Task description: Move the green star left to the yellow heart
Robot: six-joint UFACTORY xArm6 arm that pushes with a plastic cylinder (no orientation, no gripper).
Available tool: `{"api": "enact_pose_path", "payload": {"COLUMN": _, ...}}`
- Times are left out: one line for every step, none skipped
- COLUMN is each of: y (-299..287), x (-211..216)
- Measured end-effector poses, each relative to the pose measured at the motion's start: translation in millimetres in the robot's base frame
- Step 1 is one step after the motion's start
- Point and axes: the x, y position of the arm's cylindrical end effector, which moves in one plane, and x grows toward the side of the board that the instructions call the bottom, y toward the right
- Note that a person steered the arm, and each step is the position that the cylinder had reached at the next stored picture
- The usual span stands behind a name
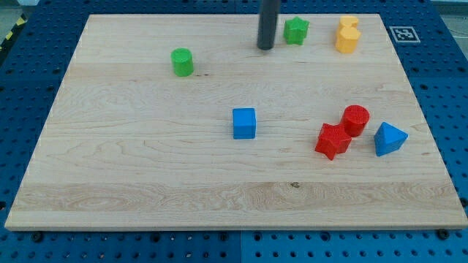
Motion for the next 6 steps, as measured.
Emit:
{"api": "enact_pose_path", "payload": {"y": 14.8, "x": -23.8}}
{"api": "enact_pose_path", "payload": {"y": 56.1, "x": -24.9}}
{"api": "enact_pose_path", "payload": {"y": 78.1, "x": -24.3}}
{"api": "enact_pose_path", "payload": {"y": 68.1, "x": -13.8}}
{"api": "enact_pose_path", "payload": {"y": 80.6, "x": -10.0}}
{"api": "enact_pose_path", "payload": {"y": 102.1, "x": -10.0}}
